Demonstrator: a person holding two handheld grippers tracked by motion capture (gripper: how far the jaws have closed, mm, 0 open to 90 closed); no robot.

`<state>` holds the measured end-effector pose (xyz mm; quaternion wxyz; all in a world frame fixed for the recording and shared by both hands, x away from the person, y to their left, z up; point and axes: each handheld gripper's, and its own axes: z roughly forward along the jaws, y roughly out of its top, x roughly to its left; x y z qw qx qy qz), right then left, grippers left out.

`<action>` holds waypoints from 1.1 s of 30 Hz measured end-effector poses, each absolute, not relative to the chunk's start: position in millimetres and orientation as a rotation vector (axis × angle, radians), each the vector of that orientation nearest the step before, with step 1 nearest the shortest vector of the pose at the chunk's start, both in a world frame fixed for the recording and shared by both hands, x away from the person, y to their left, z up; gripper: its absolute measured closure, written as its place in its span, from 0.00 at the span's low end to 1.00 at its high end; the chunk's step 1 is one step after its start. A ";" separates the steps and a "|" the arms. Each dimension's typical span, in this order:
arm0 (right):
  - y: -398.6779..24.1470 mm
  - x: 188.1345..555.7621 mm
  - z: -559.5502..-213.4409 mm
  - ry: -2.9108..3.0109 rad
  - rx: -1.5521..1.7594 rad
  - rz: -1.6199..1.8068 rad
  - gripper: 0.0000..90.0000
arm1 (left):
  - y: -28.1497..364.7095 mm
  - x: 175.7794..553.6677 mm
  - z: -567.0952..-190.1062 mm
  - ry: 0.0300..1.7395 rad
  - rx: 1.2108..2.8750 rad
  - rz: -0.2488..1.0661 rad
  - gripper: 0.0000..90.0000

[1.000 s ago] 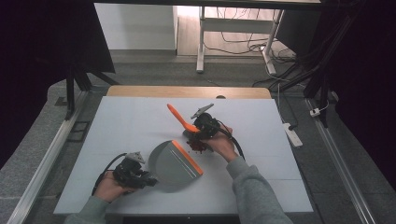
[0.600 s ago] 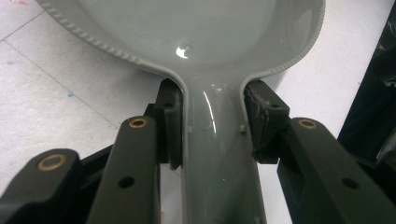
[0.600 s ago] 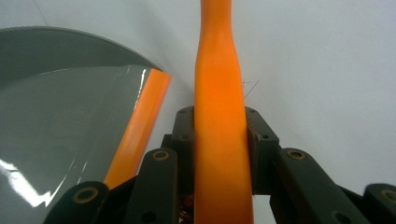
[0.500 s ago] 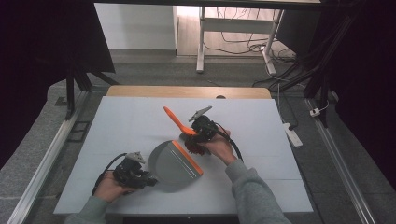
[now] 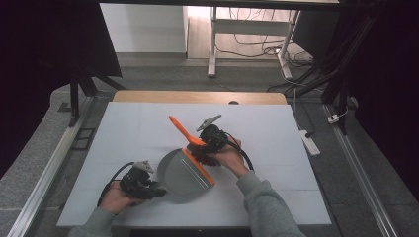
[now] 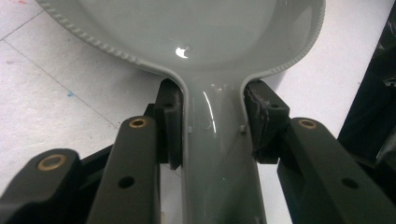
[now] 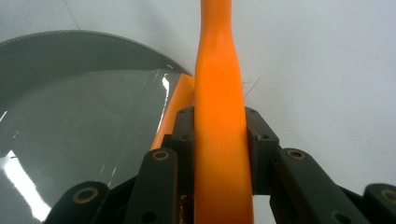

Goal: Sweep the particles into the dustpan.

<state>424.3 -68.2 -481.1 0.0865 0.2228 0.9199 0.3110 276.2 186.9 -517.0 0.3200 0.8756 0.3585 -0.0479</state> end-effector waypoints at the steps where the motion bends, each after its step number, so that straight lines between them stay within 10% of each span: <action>1: -67.9 423.6 -481.1 2.744 0.667 0.934 0.78 | 186.9 276.1 -517.0 0.943 2.301 -0.126 0.68; 33: -46.7 397.3 -464.8 2.815 0.544 1.096 0.78 | 186.7 276.1 -517.2 0.942 2.303 -0.126 0.68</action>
